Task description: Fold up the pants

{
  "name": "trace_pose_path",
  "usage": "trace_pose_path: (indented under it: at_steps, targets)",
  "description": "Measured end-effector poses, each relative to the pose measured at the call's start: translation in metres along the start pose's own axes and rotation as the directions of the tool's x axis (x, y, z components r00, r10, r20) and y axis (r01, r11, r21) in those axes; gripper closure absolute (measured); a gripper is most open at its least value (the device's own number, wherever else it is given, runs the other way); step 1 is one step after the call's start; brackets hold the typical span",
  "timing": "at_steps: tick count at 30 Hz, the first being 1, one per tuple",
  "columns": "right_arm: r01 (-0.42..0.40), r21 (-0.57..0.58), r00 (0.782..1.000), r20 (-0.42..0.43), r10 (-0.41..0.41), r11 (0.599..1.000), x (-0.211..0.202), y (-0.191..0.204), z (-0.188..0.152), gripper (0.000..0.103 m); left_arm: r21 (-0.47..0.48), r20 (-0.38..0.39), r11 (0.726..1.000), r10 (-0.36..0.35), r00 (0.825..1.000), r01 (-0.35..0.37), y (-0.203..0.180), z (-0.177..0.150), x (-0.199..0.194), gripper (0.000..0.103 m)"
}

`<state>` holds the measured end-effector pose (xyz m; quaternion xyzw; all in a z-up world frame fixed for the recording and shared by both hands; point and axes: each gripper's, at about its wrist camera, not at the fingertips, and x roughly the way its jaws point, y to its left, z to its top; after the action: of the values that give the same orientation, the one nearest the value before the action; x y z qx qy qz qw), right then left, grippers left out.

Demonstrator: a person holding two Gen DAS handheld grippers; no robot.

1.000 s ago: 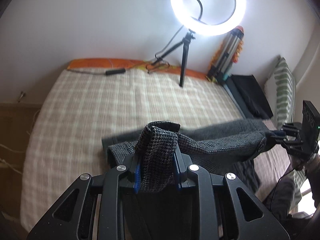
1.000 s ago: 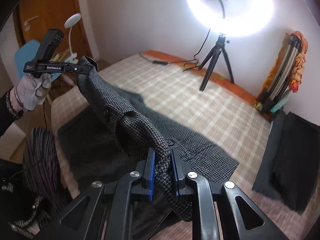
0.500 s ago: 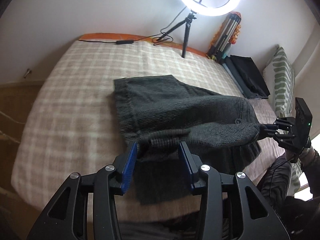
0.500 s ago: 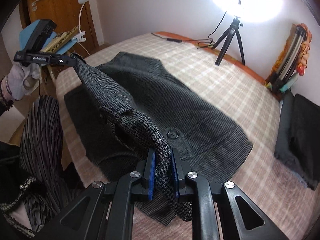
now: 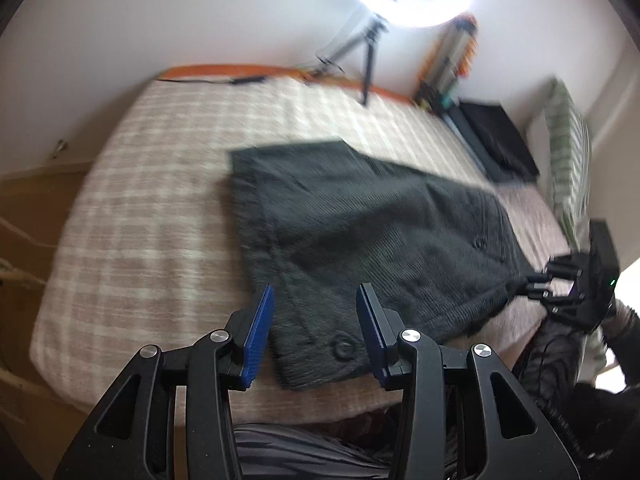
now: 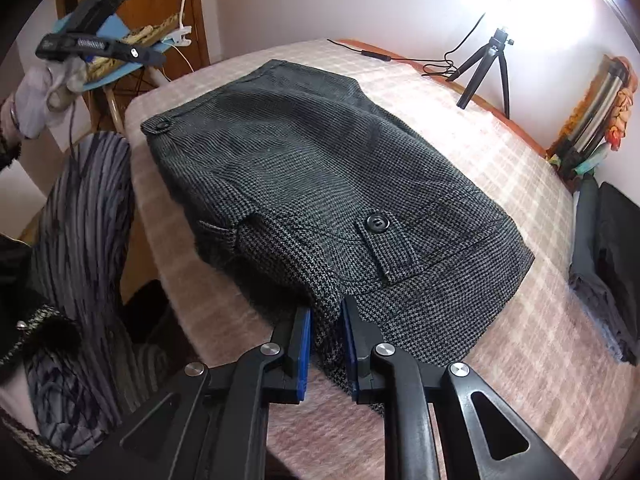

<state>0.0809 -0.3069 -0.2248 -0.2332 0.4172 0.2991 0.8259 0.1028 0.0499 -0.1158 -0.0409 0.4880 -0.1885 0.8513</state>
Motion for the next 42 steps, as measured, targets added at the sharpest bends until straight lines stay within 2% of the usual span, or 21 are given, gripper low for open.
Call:
trace_pose_path:
  at_steps: [4,6,7,9,13,14,15,17,19,21,23,24,28,30,32,34,37,41,42]
  targets:
    - [0.026,-0.089,0.998,-0.056,-0.031,0.996,0.008,0.012,-0.008,0.09,0.059,-0.074,0.998,-0.024,0.997,0.028,-0.021,-0.001,0.029,0.062]
    - [0.008,-0.072,0.997,-0.07,-0.013,0.997,0.009,0.008,-0.01,0.088,0.074,-0.102,0.996,-0.036,0.994,0.043,-0.03,-0.003,0.041,0.062]
    - [0.0,-0.061,0.998,-0.07,-0.004,0.998,0.008,0.005,-0.009,0.086,0.081,-0.116,0.995,-0.043,0.992,0.053,-0.035,-0.003,0.047,0.062]
    - [-0.038,-0.031,0.997,-0.068,0.036,0.999,0.001,-0.001,-0.007,0.07,0.103,-0.127,0.992,-0.058,0.99,0.071,-0.045,-0.003,0.053,0.062]
    - [-0.152,0.094,0.987,0.07,0.146,0.984,-0.031,-0.03,-0.002,0.063,0.152,-0.125,0.983,-0.081,0.989,0.1,-0.067,0.0,0.06,0.062]
    - [-0.166,0.141,0.982,0.117,0.15,0.976,-0.039,-0.043,-0.001,0.053,0.15,-0.129,0.983,-0.09,0.988,0.109,-0.069,0.001,0.063,0.062]
    - [-0.164,0.188,0.978,0.156,0.135,0.968,-0.045,-0.057,0.0,0.038,0.152,-0.137,0.981,-0.101,0.985,0.121,-0.073,0.001,0.067,0.062]
    - [-0.106,0.324,0.977,0.208,0.038,0.94,-0.051,-0.092,0.001,0.029,0.163,-0.149,0.978,-0.107,0.983,0.131,-0.077,0.0,0.073,0.062]
    - [-0.06,0.463,0.979,0.201,-0.039,0.884,-0.042,-0.128,-0.002,0.029,0.18,-0.183,0.975,-0.098,0.978,0.131,-0.084,-0.004,0.084,0.062]
    - [-0.028,0.584,0.986,0.151,-0.074,0.811,-0.021,-0.16,-0.007,0.04,0.191,-0.215,0.973,-0.085,0.973,0.127,-0.087,-0.01,0.094,0.062]
    - [-0.029,0.628,0.989,0.131,-0.069,0.777,-0.006,-0.174,-0.008,0.044,0.205,-0.232,0.972,-0.066,0.971,0.115,-0.086,-0.018,0.099,0.062]
    - [-0.018,0.629,0.99,0.119,-0.073,0.777,0.0,-0.177,-0.007,0.044,0.218,-0.221,0.969,-0.065,0.973,0.114,-0.086,-0.021,0.097,0.062]
    - [0.143,0.516,0.986,-0.003,-0.166,0.844,0.019,-0.162,0.001,0.045,0.244,-0.242,0.964,-0.048,0.969,0.109,-0.082,-0.023,0.089,0.062]
    - [0.167,0.493,0.978,0.026,-0.206,0.854,0.007,-0.156,0.001,0.047,0.215,-0.218,0.973,-0.04,0.975,0.088,-0.074,-0.017,0.08,0.062]
    - [0.164,0.465,0.969,0.09,-0.23,0.87,-0.008,-0.145,0.014,0.054,0.134,-0.17,0.986,-0.074,0.983,0.097,-0.058,-0.007,0.064,0.062]
    - [0.117,0.414,0.973,0.137,-0.188,0.903,-0.014,-0.131,0.032,0.061,0.076,-0.129,0.992,-0.089,0.988,0.099,-0.043,0.002,0.046,0.062]
    - [-0.005,0.331,0.983,0.176,-0.057,0.944,-0.008,-0.109,0.062,0.065,0.017,-0.06,0.996,-0.082,0.995,0.083,-0.017,0.018,0.009,0.062]
    - [-0.139,0.291,0.977,0.195,0.083,0.947,0.016,-0.088,0.098,0.077,-0.03,0.0,0.999,-0.03,1.0,0.03,0.013,0.033,-0.039,0.062]
    - [-0.159,0.285,0.976,0.191,0.106,0.945,0.023,-0.081,0.106,0.078,-0.035,0.015,0.999,0.011,1.0,-0.011,0.025,0.038,-0.057,0.062]
